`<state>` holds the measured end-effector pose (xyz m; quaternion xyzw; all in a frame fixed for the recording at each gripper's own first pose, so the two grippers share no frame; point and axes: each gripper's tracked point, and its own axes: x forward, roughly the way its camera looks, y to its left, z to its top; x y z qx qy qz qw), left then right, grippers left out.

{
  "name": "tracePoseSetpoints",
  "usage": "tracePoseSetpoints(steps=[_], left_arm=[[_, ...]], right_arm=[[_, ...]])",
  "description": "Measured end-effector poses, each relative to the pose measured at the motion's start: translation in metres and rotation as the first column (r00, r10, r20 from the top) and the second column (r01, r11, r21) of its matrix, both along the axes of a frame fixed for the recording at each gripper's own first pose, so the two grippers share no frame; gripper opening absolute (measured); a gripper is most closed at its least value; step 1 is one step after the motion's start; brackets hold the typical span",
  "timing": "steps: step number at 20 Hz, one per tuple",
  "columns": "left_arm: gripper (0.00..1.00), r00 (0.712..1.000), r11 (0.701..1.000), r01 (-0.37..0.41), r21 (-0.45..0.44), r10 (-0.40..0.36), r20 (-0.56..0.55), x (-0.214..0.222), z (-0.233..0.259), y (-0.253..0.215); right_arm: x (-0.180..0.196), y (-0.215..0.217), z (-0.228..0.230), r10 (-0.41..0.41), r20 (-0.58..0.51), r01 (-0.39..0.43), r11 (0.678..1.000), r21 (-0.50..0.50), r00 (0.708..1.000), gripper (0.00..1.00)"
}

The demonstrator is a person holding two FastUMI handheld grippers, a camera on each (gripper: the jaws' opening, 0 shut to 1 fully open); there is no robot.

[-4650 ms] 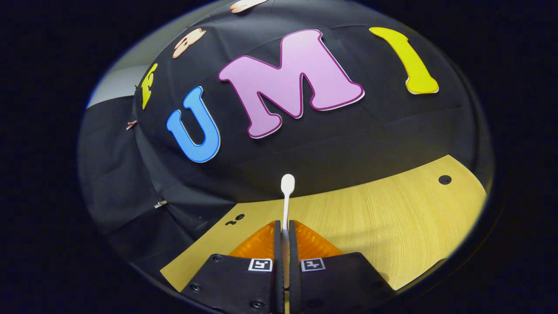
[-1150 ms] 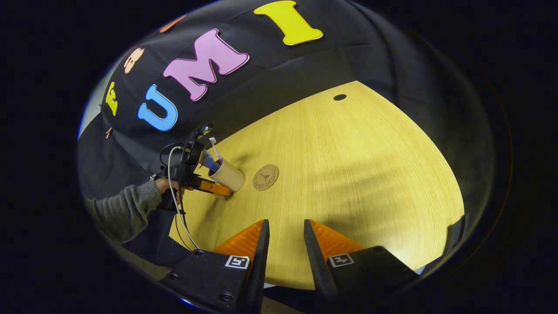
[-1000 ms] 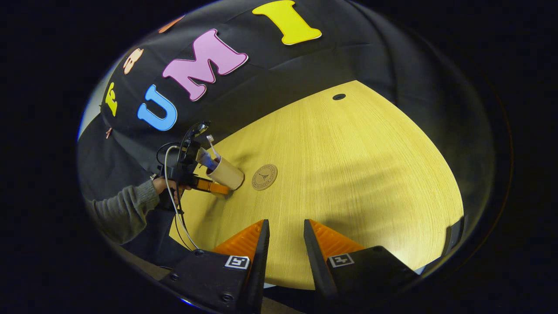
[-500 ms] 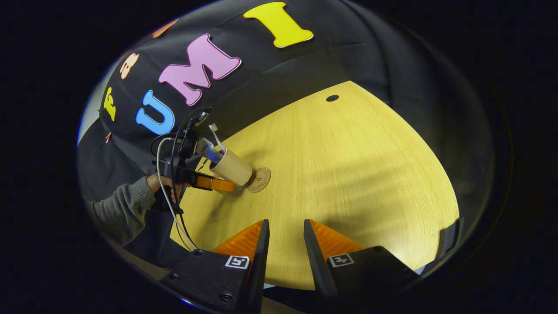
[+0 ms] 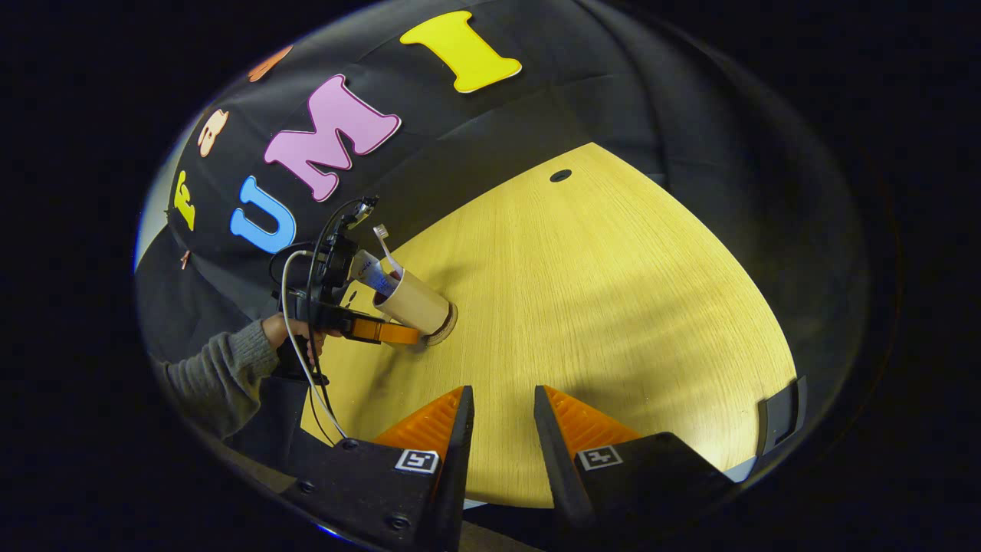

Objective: Put the toothbrush and toothpaste on the desktop into the cup, then pick up the cup and place it on the coaster on the desktop.

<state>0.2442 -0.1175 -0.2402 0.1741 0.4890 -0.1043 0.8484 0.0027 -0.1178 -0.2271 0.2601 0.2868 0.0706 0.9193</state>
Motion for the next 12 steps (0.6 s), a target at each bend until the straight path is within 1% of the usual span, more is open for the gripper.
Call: tracePoseSetpoints(steps=[3,12], left_arm=[[0.32,1.000,1.000,-0.015,-0.003,0.015,-0.003,0.003,-0.004,0.003],[0.32,0.999,1.000,-0.024,0.002,0.024,-0.021,0.002,-0.015,0.001]], right_arm=[[-0.001,0.000,0.000,0.005,-0.002,-0.005,1.000,-0.001,1.000,0.51],[-0.002,-0.002,0.001,0.006,0.000,-0.006,1.000,-0.005,1.000,0.51]])
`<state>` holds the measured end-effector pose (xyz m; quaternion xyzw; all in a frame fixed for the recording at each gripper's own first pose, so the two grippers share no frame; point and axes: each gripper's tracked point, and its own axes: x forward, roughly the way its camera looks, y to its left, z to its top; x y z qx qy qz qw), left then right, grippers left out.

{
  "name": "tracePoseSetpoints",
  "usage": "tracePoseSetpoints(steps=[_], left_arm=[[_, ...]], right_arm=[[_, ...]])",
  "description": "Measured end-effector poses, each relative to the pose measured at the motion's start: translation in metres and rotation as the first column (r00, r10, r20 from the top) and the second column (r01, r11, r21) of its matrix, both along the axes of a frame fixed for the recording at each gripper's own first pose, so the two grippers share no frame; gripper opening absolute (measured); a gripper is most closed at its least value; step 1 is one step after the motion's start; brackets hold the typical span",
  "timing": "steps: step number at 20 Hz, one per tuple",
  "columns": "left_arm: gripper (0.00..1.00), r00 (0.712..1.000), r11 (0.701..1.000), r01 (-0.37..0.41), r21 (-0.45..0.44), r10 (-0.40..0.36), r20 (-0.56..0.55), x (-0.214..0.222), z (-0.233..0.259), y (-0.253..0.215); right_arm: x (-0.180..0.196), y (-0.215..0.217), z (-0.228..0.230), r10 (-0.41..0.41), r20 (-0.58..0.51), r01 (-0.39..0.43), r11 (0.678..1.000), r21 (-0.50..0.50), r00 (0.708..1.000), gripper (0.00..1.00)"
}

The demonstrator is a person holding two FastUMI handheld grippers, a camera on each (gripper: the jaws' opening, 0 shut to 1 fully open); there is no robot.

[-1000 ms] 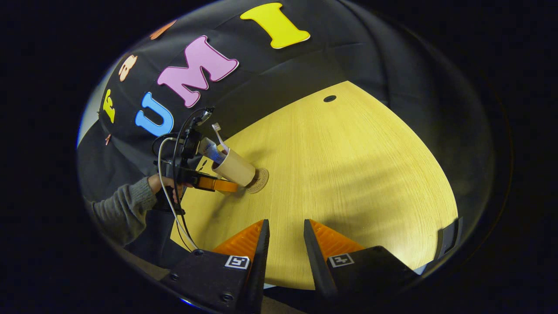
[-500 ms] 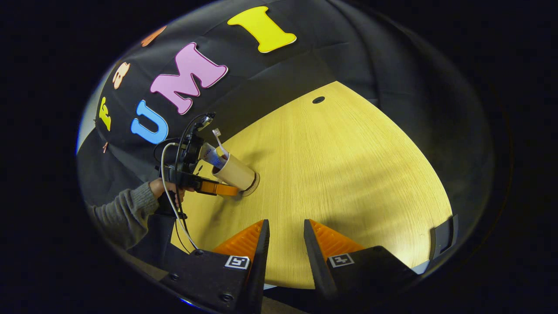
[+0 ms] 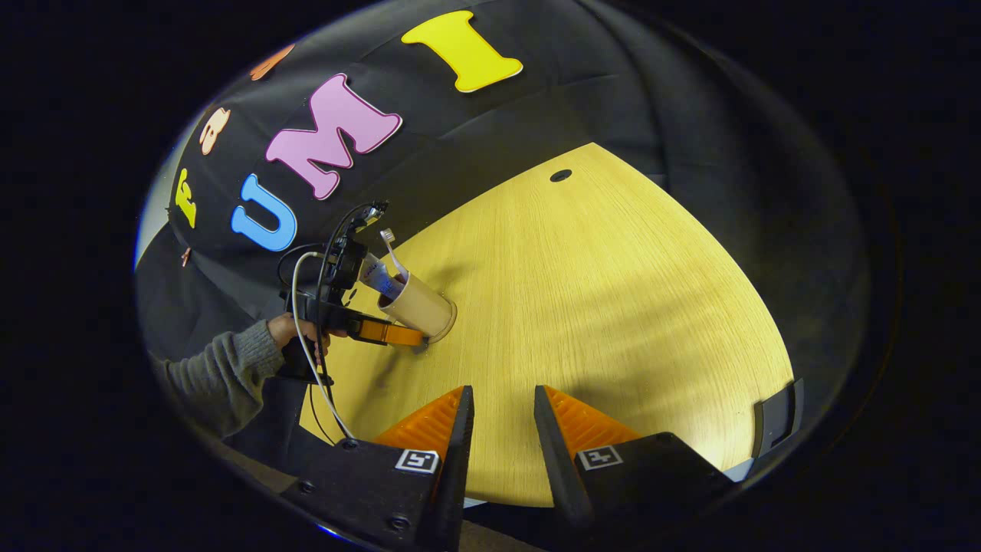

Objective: Put the toothbrush and toothpaste on the desktop into the cup, then pick up the cup and place it on the coaster on the desktop.

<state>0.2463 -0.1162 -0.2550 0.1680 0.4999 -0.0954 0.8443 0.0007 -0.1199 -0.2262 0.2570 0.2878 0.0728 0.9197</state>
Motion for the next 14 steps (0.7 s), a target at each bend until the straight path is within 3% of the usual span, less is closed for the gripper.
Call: tracePoseSetpoints(steps=[3,5,6,8,11,14], left_arm=[[0.37,1.000,1.000,-0.002,0.001,0.002,0.021,0.000,0.007,0.001],[0.53,0.999,1.000,-0.005,0.003,0.005,0.036,-0.002,0.011,0.001],[0.67,0.998,1.000,0.001,-0.001,-0.001,0.061,-0.002,0.016,-0.001],[0.80,0.993,1.000,0.017,-0.018,-0.015,0.118,-0.004,0.030,-0.003],[0.89,0.979,0.998,0.044,-0.035,-0.036,0.199,-0.013,0.050,-0.006],[0.91,0.958,0.996,0.059,-0.064,-0.039,0.285,-0.028,0.074,-0.008]], right_arm=[[-0.001,0.000,0.000,-0.004,-0.002,0.004,1.000,0.006,1.000,0.51],[-0.001,0.003,0.001,-0.001,0.000,0.001,1.000,0.006,1.000,0.51],[0.000,0.004,0.001,0.002,0.002,-0.002,1.000,0.006,1.000,0.51],[0.001,0.007,0.005,0.008,0.008,-0.008,1.000,0.007,1.000,0.51],[0.004,0.016,0.008,0.023,0.016,-0.023,1.000,0.005,1.000,0.51],[0.008,0.026,0.008,0.042,0.016,-0.042,0.999,0.005,0.999,0.51]])
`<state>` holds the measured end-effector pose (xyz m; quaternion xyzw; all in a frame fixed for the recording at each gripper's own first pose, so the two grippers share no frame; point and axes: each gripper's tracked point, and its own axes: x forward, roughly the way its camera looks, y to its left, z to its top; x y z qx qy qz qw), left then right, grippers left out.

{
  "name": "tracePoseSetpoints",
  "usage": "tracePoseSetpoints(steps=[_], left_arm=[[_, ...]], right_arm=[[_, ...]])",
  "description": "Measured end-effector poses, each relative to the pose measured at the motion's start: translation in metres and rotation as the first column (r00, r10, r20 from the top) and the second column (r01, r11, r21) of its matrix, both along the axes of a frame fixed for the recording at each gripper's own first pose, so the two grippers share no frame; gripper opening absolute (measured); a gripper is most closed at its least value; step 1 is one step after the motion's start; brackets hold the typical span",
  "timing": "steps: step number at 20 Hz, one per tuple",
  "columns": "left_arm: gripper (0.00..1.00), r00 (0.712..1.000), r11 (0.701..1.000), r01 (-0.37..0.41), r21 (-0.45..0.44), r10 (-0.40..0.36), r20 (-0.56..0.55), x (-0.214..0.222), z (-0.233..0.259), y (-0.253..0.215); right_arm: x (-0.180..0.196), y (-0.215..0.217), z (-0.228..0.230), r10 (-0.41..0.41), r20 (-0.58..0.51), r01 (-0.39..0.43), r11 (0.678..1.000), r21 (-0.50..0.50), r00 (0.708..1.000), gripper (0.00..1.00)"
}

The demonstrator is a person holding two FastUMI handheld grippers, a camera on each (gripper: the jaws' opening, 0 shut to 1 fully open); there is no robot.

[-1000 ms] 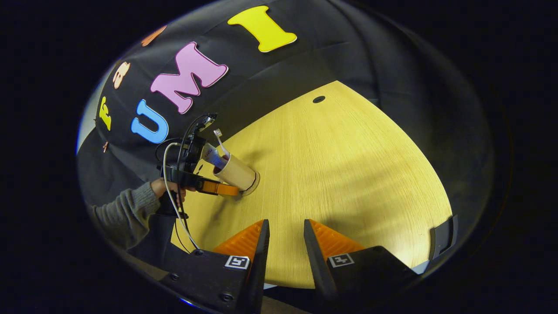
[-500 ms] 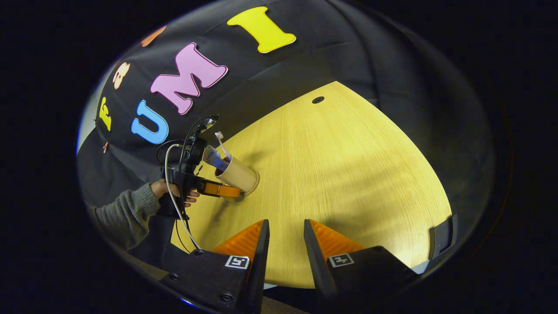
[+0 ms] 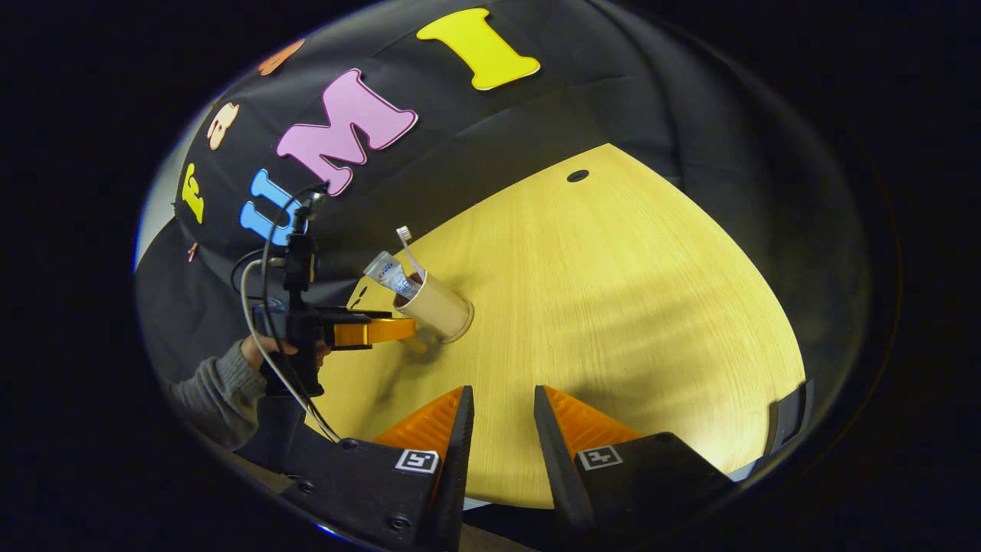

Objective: Put the toothbrush and toothpaste on the desktop into the cup, then pick up the cup and place it on the coaster on the desktop.

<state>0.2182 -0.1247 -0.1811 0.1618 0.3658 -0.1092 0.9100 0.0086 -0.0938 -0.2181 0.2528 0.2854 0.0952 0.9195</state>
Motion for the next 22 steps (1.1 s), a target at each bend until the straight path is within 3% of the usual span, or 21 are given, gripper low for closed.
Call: tracePoseSetpoints(steps=[8,15,22], left_arm=[[0.90,0.972,0.984,-0.058,-0.169,0.094,0.214,-0.056,0.057,0.025],[0.94,0.914,0.916,-0.170,-0.364,0.285,0.289,-0.107,0.076,0.072],[0.94,0.884,0.901,-0.230,-0.368,0.352,0.308,-0.139,0.076,0.104]], right_arm=[[0.012,0.042,0.015,0.076,0.023,-0.076,0.997,-0.009,0.997,0.51],[0.018,0.085,0.030,0.162,0.044,-0.159,0.985,-0.062,0.986,0.51],[0.027,0.119,0.050,0.206,0.069,-0.203,0.978,-0.050,0.976,0.51]])
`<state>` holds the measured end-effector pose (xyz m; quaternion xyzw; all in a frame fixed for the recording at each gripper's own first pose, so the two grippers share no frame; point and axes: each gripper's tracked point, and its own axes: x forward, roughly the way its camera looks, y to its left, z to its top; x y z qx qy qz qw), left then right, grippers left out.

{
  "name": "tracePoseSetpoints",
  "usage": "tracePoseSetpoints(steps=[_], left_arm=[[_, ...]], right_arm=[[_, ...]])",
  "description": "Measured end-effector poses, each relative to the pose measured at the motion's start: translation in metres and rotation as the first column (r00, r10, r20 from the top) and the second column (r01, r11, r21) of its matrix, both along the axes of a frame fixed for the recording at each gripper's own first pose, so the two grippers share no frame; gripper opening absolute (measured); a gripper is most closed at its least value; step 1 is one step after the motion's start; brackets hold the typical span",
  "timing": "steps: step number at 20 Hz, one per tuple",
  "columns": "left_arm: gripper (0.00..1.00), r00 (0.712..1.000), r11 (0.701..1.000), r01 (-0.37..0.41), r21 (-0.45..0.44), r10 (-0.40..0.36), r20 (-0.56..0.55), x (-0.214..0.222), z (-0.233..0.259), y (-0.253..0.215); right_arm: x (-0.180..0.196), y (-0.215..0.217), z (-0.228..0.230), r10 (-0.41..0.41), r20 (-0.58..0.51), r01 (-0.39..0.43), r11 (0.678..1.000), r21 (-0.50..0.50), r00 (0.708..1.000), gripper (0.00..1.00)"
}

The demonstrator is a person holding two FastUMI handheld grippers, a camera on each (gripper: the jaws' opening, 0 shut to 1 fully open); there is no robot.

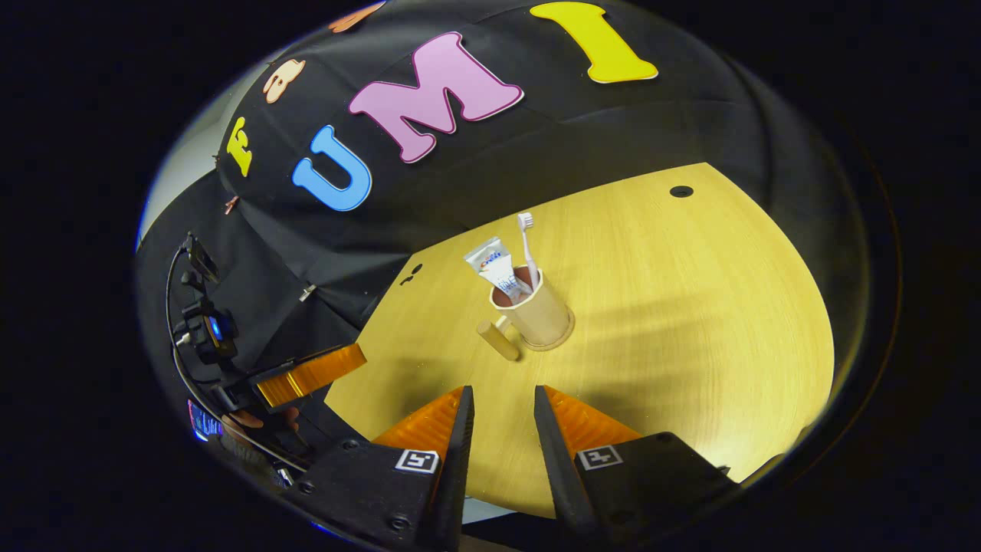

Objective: Put the toothbrush and toothpaste on the desktop into the cup, then pick up the cup and place it on the coaster on the desktop.

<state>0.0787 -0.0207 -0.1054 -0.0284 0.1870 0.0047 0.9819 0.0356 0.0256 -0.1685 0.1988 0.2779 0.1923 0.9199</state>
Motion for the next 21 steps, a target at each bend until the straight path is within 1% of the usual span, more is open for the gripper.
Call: tracePoseSetpoints(steps=[4,10,12,21], left_arm=[[0.94,1.000,1.000,-0.026,-0.014,0.025,-0.019,-0.013,-0.002,0.000],[0.94,0.998,1.000,-0.020,-0.007,0.020,-0.052,-0.022,-0.014,-0.013],[0.94,0.998,1.000,-0.018,0.000,0.018,-0.063,-0.026,-0.017,-0.015],[0.94,0.997,1.000,-0.025,-0.005,0.025,-0.075,-0.027,-0.019,-0.016]], right_arm=[[0.007,0.008,0.006,-0.003,-0.029,0.005,0.998,0.061,1.000,0.51],[0.017,0.007,-0.007,0.012,-0.070,-0.009,0.999,0.032,0.998,0.51],[0.012,0.008,-0.009,0.023,-0.076,-0.021,0.999,0.028,0.997,0.51],[0.007,0.010,-0.007,0.035,-0.066,-0.034,0.999,0.027,0.997,0.51]])
